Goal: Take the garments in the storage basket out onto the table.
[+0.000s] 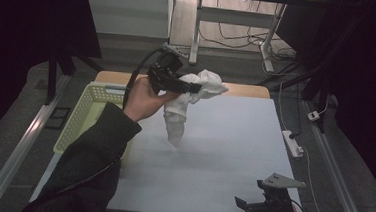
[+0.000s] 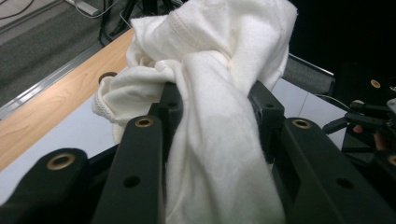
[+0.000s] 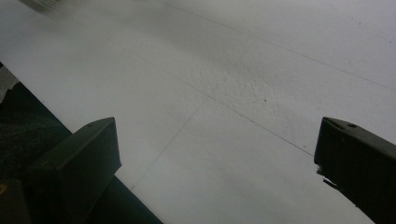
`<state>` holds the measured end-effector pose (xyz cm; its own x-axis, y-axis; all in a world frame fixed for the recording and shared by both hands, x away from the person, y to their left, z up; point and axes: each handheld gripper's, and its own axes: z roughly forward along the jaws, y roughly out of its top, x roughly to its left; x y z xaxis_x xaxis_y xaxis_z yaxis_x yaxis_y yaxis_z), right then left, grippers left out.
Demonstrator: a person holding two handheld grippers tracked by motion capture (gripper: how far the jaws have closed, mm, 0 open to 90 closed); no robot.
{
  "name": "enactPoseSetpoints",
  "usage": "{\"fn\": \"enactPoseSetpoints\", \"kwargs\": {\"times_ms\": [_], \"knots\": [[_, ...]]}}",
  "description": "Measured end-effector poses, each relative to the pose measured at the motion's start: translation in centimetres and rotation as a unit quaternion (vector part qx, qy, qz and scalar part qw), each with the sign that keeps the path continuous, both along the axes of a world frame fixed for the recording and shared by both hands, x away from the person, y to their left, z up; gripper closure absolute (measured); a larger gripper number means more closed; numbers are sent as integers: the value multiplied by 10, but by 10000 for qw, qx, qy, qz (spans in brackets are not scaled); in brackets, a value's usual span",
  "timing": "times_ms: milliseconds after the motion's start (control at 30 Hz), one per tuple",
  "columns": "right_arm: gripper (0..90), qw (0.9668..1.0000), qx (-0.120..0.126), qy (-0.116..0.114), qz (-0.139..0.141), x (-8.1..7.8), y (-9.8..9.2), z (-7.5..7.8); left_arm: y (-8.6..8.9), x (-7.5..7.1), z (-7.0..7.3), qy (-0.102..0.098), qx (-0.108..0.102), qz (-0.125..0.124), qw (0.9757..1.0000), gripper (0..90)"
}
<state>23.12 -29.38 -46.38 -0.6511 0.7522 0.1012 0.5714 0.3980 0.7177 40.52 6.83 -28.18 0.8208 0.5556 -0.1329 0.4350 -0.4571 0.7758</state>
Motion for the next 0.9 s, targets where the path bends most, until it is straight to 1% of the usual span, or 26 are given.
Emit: {"fn": "enactPoseSetpoints", "kwargs": {"times_ms": [233, 367, 467, 733, 900], "knots": [[4, 10000, -1, -2, 12, 0, 0, 0, -14, 4, -21, -36, 103, -46, 9999, 649], [4, 10000, 3, -2, 15, 0, 0, 0, -22, 7, -35, -68, 124, -49, 9999, 648], [4, 10000, 2, -5, 20, 0, 0, 0, -27, 9, -45, -79, 199, -73, 9997, 648], [3, 10000, -2, 2, 33, -1, 0, 0, -38, 14, -74, -11, 353, -127, 9993, 640], [4, 10000, 1, 5, 33, -1, 0, 0, -42, 16, -92, 21, 421, -96, 9991, 638]]}}
